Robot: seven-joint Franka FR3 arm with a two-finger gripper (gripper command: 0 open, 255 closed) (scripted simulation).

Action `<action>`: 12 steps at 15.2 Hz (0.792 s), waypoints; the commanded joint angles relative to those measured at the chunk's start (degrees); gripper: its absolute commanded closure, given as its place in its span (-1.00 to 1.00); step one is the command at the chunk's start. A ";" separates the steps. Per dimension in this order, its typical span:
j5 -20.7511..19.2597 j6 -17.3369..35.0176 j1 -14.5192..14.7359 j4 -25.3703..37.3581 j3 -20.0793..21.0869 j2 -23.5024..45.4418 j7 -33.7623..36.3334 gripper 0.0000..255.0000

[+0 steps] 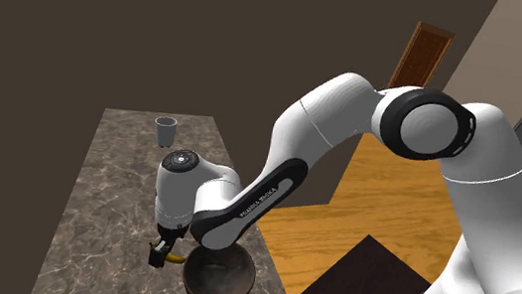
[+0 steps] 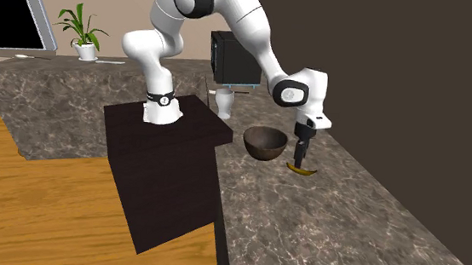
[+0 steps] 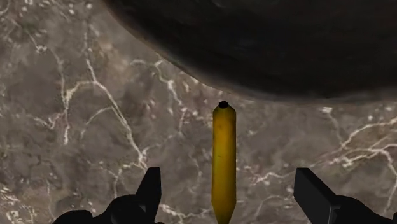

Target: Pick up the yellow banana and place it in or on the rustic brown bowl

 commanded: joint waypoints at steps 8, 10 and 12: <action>-1.14 1.76 0.91 2.42 -1.33 4.07 0.67 -1.00; -1.14 1.76 0.91 2.42 -1.33 4.07 0.67 -1.00; -1.14 1.76 0.91 2.41 -1.33 4.07 0.67 -1.00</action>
